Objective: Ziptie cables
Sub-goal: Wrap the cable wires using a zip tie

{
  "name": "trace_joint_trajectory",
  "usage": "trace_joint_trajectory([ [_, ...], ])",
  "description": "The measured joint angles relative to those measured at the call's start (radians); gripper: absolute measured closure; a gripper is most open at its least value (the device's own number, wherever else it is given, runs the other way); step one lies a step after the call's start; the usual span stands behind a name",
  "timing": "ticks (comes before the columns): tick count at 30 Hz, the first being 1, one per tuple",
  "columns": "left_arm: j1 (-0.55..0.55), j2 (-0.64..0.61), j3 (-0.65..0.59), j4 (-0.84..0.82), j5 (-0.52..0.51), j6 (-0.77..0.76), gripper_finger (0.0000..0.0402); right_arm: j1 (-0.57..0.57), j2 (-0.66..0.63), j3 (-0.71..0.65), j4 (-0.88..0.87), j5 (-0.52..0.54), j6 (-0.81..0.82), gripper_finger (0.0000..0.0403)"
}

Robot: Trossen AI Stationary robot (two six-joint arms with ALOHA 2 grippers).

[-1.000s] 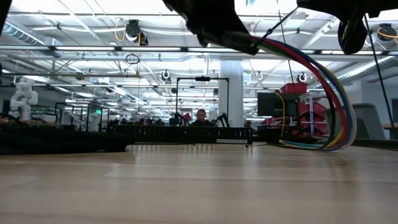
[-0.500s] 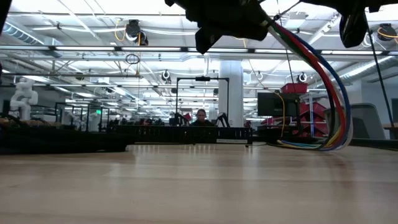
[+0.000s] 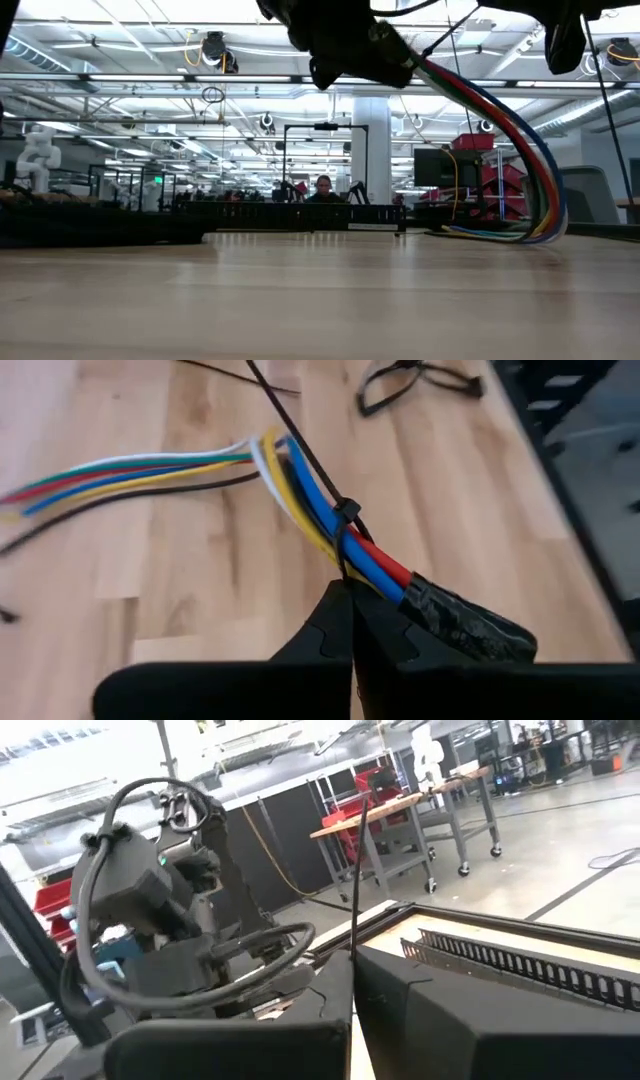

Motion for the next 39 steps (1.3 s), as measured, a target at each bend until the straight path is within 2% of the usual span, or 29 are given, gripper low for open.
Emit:
trace_joint_trajectory([
  [6,0.026,0.003,-0.004,0.011,-0.102,0.059,0.0401,-0.002,-0.003,0.002,0.01,0.019,0.003,0.0403],
  [12,0.073,0.005,-0.006,0.011,-0.107,0.078,0.0401,-0.003,-0.006,0.004,0.024,0.031,0.01,0.038],
  [16,0.085,0.006,-0.007,0.02,-0.102,0.08,0.0401,-0.003,-0.005,0.005,0.014,0.02,0.058,0.0326],
  [21,0.085,0.006,-0.006,0.026,-0.111,0.082,0.0401,-0.002,-0.004,0.005,0.015,0.014,0.095,0.0226],
  [25,0.086,0.005,-0.005,0.03,-0.118,0.083,0.0401,-0.009,-0.003,0.004,0.087,0.009,0.033,0.0158],
  [29,0.088,0.005,-0.004,0.012,-0.127,0.115,0.0401,-0.009,-0.002,0.004,0.215,0.006,0.0,0.0117],
  [33,0.088,0.004,-0.004,-0.014,-0.142,0.135,0.0401,-0.009,-0.004,0.003,0.376,0.005,-0.155,0.0098],
  [36,0.089,0.004,-0.003,-0.017,-0.146,0.163,0.0401,-0.009,-0.029,0.004,0.476,0.027,-0.361,0.0094],
  [39,0.089,0.004,-0.003,-0.017,-0.148,0.194,0.0401,-0.008,-0.086,0.029,0.526,0.109,-0.621,0.0094],
])
